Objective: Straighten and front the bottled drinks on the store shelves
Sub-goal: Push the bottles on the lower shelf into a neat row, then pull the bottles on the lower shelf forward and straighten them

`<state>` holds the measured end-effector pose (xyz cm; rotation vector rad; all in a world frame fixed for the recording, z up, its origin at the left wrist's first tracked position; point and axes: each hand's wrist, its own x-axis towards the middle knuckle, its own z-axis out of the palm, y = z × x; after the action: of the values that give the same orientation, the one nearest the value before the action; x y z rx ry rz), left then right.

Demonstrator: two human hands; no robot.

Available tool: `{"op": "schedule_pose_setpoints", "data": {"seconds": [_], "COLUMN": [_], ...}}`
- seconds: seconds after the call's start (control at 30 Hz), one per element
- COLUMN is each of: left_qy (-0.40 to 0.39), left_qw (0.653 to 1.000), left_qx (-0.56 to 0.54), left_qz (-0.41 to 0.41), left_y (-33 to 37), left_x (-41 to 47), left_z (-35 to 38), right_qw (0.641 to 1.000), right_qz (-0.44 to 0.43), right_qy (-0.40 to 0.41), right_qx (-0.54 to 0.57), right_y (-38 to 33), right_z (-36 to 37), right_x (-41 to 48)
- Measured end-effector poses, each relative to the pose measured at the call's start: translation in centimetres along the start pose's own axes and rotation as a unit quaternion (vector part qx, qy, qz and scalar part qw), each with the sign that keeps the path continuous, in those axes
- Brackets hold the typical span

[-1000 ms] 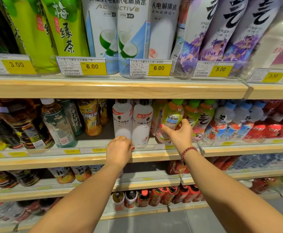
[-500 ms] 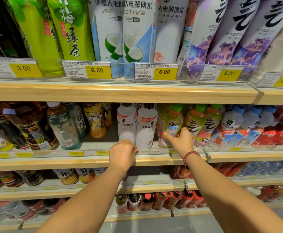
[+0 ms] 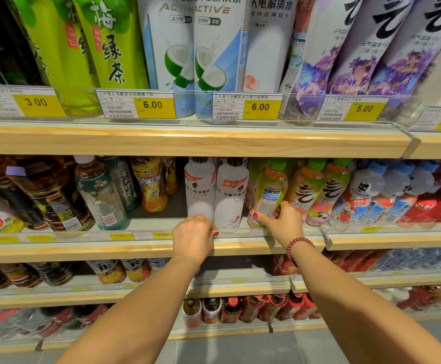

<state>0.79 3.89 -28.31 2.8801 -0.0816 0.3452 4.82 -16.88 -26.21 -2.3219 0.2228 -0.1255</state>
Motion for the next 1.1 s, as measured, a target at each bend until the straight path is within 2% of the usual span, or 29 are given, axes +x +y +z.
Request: {"op": "schedule_pose_setpoints", "data": {"seconds": [0.23, 0.33, 0.47, 0.6, 0.77, 1.1], "left_qy": [-0.019, -0.040, -0.072, -0.061, -0.041, 0.007], "left_qw": [1.000, 0.999, 0.997, 0.997, 0.998, 0.987], "left_qx": [0.003, -0.005, -0.002, 0.019, 0.038, 0.027], "left_qz": [-0.008, -0.002, 0.034, 0.046, -0.004, -0.160], "left_y": [0.3, 0.4, -0.1, -2.3, -6.9, -17.2], "left_x": [0.2, 0.3, -0.3, -2.1, -4.8, -7.9], "left_z": [-0.7, -1.0, -1.5, -2.5, -5.0, -9.4], "right_qw": [0.999, 0.999, 0.995, 0.988, 0.976, 0.944], "right_qz": [-0.007, -0.038, -0.075, -0.106, -0.170, -0.270], "right_qy": [-0.032, -0.022, 0.009, -0.027, -0.065, -0.143], "right_qx": [0.014, 0.019, -0.066, -0.105, -0.119, -0.124], "right_y": [0.2, 0.5, 1.4, 1.0, -2.2, -11.7], "right_z": [-0.2, -0.4, -0.3, 1.0, 4.1, 12.1], "right_x": [-1.0, -2.4, -5.2, -7.4, -8.8, -10.2]}}
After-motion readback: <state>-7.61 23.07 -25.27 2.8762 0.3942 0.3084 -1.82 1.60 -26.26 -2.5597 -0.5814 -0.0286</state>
